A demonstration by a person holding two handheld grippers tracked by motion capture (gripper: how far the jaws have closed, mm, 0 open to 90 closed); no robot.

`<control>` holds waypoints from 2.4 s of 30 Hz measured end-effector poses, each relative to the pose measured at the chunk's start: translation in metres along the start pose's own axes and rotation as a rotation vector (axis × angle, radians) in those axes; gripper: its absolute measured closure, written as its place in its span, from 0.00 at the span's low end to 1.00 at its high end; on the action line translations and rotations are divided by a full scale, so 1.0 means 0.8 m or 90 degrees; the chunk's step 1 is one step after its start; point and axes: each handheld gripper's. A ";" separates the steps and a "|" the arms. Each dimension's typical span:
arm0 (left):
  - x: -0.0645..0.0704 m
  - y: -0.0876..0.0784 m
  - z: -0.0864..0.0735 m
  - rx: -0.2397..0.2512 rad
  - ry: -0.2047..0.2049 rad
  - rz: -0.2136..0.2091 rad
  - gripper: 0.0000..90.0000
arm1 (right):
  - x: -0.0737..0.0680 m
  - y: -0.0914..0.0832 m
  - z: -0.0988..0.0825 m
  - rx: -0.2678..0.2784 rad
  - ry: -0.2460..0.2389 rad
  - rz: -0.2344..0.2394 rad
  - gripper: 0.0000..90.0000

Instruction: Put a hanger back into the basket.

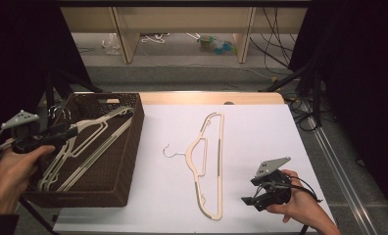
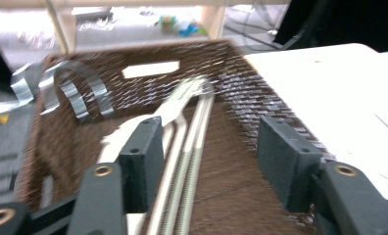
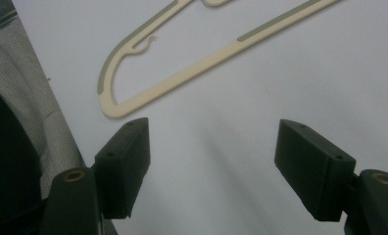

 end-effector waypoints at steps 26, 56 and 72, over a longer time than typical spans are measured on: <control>0.241 0.041 -0.110 -0.028 0.118 -0.252 0.30 | 0.003 0.059 0.041 0.002 0.057 -0.054 0.32; 0.247 0.060 -0.145 -0.036 0.153 -0.253 0.25 | 0.030 0.137 0.098 -0.089 0.069 -0.103 0.36; 0.248 0.060 -0.145 -0.032 0.149 -0.254 0.25 | 0.043 0.141 0.101 -0.108 0.075 -0.101 0.44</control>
Point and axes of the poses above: each handheld gripper's, and its own axes: y roughly forward along the jaws, z roughly out of its top, x roughly to its right, and after that the axes turned 2 degrees about z, right-handed
